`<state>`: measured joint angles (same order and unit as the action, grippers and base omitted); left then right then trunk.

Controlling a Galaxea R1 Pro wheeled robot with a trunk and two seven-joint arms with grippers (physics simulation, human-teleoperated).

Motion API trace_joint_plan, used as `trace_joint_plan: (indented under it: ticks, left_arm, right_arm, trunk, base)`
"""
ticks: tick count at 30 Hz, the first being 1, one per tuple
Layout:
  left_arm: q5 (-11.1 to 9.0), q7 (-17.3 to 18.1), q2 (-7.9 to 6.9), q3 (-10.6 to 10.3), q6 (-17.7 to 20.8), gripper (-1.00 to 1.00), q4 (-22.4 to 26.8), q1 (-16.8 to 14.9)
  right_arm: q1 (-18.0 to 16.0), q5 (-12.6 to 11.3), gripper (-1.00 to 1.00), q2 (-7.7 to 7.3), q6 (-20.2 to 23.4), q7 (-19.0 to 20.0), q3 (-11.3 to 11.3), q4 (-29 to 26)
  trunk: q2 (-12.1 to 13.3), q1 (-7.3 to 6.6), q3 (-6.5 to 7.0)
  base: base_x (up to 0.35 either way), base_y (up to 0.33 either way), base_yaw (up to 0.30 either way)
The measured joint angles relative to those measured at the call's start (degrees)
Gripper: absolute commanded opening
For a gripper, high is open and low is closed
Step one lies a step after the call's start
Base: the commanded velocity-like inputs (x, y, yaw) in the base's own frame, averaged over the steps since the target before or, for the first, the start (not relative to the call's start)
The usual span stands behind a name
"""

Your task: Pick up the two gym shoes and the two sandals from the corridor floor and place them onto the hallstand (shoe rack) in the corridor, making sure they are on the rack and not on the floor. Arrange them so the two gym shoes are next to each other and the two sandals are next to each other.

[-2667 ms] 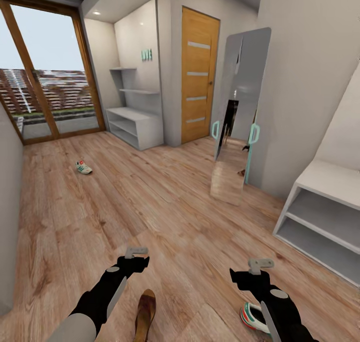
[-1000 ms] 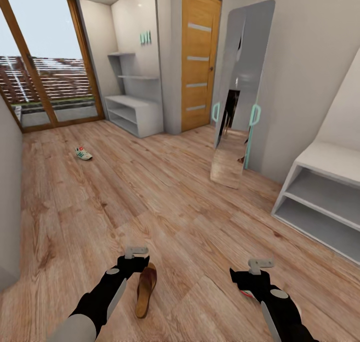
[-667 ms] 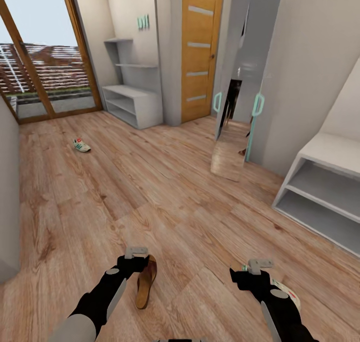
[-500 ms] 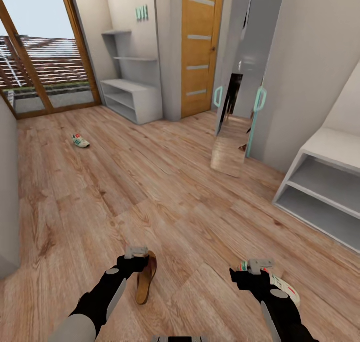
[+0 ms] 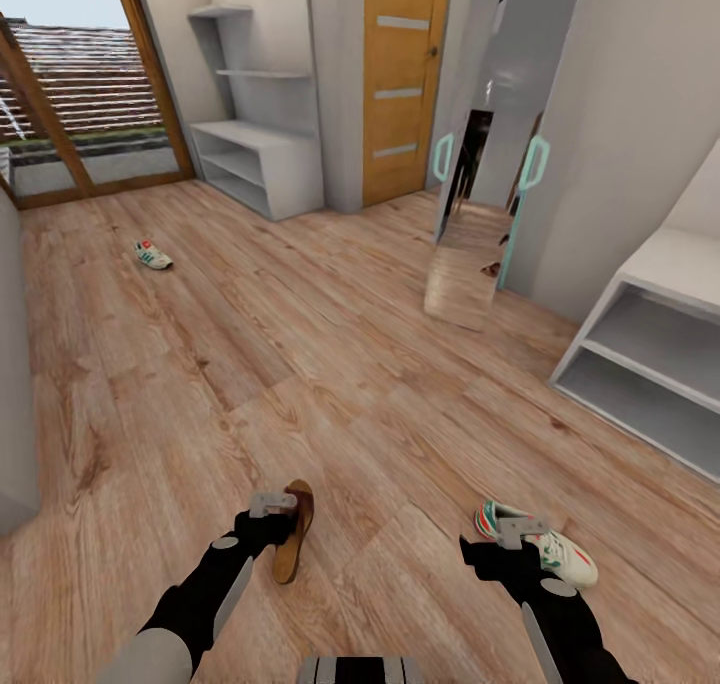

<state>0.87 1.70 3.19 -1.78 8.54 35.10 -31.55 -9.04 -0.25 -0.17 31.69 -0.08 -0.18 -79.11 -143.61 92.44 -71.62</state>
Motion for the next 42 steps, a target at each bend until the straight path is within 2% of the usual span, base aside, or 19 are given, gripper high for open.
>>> trace_joint_plan:
  ticks: [10, 42]
  left_arm:
    - [0.08, 0.01, 0.06, 0.01, -1.28, 1.0, -2.1, 0.0]
    - [0.1, 0.01, 0.06, 0.09, -1.65, 1.0, -2.26, -0.01]
  right_arm:
    - [-0.01, 0.01, 1.0, 0.0, 0.0, 0.0, -0.07, 0.0]
    - [0.0, 0.0, 1.0, 0.0, 0.0, 0.0, -0.03, 0.0]
  trunk:
    - [-0.14, 0.26, -3.15]
    - [-0.57, 1.08, -13.24]
  base:
    - [0.0, 0.0, 0.0]
    - [0.0, 0.0, 0.0]
